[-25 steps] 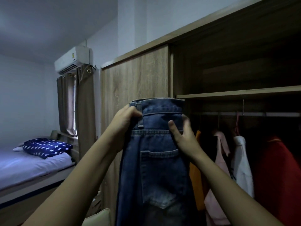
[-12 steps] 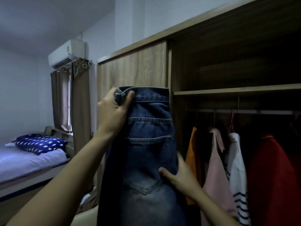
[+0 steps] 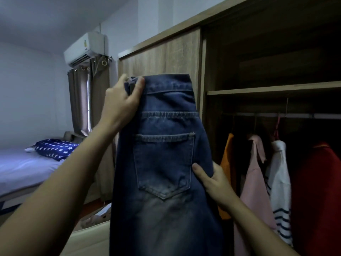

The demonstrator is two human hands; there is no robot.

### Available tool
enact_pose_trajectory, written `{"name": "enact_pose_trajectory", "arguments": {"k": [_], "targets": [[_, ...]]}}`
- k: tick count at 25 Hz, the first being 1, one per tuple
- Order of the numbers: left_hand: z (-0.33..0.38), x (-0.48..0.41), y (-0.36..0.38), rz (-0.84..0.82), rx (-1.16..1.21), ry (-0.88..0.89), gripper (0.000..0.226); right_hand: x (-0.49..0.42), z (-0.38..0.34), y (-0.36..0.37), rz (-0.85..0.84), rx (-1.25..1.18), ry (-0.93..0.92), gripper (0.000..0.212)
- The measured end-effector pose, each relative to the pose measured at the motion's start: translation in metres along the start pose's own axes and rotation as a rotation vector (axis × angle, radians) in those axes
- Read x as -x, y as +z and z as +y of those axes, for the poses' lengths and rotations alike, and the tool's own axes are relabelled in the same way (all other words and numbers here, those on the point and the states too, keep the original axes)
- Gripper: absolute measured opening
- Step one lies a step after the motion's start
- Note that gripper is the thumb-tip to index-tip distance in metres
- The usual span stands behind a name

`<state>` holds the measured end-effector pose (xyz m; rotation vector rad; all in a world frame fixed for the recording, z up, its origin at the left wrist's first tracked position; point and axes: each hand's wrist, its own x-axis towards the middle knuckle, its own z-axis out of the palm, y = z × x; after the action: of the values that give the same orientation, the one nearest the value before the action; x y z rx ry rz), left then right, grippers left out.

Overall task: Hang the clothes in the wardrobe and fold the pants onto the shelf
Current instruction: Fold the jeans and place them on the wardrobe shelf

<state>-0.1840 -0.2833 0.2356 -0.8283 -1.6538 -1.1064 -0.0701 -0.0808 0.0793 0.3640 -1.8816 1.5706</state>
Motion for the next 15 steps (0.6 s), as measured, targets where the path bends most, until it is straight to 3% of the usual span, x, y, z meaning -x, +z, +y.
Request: {"name": "enact_pose_trajectory", "arguments": {"k": [2,4,6,7,9,11,13,15], "targets": [[-0.011,-0.034,-0.006,-0.157,-0.053,-0.235,0.041,-0.014,-0.018,0.007,0.013,-0.050,0.003,0.013],[-0.025,-0.047,-0.017,-0.352,0.435,-0.509,0.058,-0.036,-0.030,0.013,0.034,-0.079,0.047,0.010],[-0.053,-0.025,-0.018,-0.440,1.022,-0.609,0.085,-0.056,-0.029,0.018,0.097,-0.153,0.140,0.015],[-0.063,0.006,-0.015,-0.452,1.166,-0.684,0.092,-0.063,-0.026,0.019,0.142,-0.206,0.191,0.019],[-0.075,0.083,0.000,-0.456,1.080,-0.966,0.076,-0.068,-0.015,0.013,0.210,-0.265,0.261,0.028],[-0.081,0.136,0.011,-0.499,0.926,-1.022,0.037,-0.066,-0.005,0.000,0.154,-0.237,0.359,0.038],[-0.090,0.147,0.013,-0.530,0.812,-0.972,0.025,-0.052,0.006,-0.017,-0.100,-0.118,0.483,0.046],[-0.096,0.147,0.010,-0.454,0.793,-0.987,0.031,-0.034,0.023,-0.028,-0.286,0.068,0.589,0.055]]}}
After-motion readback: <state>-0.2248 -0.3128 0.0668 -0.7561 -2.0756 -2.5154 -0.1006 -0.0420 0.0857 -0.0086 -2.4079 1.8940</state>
